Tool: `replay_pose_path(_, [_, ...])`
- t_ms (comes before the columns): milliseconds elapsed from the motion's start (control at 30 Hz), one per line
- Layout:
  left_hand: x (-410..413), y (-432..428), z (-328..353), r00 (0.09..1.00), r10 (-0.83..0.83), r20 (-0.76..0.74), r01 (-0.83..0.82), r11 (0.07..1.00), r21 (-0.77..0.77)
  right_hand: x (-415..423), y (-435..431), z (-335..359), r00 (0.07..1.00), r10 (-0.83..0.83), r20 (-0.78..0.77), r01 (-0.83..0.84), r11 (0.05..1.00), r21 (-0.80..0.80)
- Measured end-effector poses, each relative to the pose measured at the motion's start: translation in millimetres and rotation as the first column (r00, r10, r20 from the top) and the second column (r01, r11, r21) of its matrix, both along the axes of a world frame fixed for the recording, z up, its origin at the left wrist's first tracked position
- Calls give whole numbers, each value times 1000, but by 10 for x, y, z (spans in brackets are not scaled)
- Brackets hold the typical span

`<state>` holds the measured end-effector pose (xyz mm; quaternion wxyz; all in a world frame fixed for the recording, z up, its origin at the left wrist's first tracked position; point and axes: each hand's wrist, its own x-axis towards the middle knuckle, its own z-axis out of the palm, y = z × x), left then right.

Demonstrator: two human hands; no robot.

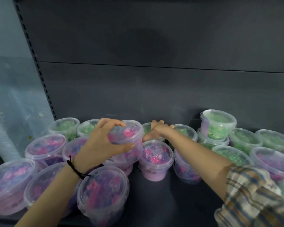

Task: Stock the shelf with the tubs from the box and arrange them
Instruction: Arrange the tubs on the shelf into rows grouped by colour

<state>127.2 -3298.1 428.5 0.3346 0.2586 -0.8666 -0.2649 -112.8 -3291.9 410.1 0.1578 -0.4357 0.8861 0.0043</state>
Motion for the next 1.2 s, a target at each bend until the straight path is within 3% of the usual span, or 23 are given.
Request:
replay_pose_path(200, [26, 103, 55, 998, -39, -40, 40, 999, 21, -61, 156, 88, 994, -23, 103, 49, 965, -256])
replay_pose_path(300, [-2, 307, 70, 993, -94, -68, 96, 995, 22, -180, 374, 266, 984, 29, 177, 66, 860, -506])
replay_pose_path(433, [-65, 679, 37, 981, -191, -27, 191, 982, 7, -351, 784, 580, 966, 62, 252, 126, 735, -666])
replay_pose_path(733, [-277, 1215, -392, 963, -197, 184, 202, 979, -9, -831, 2039, 655, 956, 61, 288, 101, 852, -514])
replay_pose_path(800, [-333, 1238, -466, 966, -164, 200, 174, 984, -30, -937, 2223, 601, 950, 6, 312, 144, 878, -457])
replay_pose_path(933, [-454, 1158, -653, 981, -62, 186, 81, 992, -95, -1022, 2404, 528, 972, -139, 189, 204, 900, -385])
replay_pose_path(1067, [-612, 1093, -726, 973, 42, 229, -47, 999, 18, -1076, 2450, 502, 973, -130, 191, 198, 897, -396])
replay_pose_path(1200, [-752, 983, -732, 921, 208, 330, -147, 969, -199, -1130, 2469, 501, 978, -142, 153, 189, 914, -359])
